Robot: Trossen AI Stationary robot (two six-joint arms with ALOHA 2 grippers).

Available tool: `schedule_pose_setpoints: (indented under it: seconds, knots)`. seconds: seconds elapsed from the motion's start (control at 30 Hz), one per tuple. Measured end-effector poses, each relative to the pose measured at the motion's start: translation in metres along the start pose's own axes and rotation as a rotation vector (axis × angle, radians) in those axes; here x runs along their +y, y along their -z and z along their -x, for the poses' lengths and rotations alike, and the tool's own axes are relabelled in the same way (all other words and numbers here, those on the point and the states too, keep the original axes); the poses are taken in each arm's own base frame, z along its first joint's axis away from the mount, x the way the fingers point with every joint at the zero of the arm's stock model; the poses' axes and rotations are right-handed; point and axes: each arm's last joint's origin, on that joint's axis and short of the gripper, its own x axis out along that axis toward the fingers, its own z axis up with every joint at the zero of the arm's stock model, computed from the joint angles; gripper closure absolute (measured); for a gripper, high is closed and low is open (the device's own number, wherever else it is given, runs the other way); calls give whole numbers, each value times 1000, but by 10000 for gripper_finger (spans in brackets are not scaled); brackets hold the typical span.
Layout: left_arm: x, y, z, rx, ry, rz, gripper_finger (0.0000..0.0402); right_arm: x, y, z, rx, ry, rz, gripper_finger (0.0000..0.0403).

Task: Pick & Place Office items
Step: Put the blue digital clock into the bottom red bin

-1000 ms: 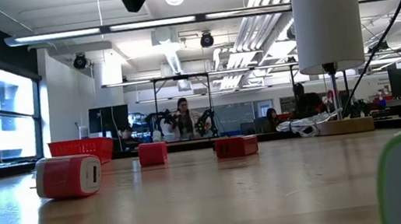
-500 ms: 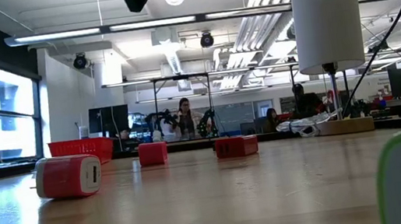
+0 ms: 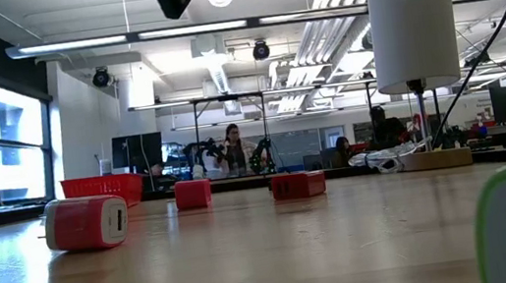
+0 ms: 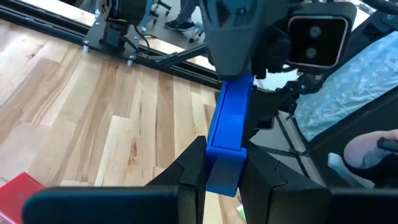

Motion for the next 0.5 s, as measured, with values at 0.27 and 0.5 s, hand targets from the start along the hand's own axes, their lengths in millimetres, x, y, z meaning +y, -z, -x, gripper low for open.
schedule_pose_setpoints:
  seconds: [0.27,0.5]
  knots:
    - [0,0,0,-1,-2,0,344,0,0,0,-11,-11,2,217]
    - [1,0,0,1,-4,1,344,1,0,0,-9,-15,8,257]
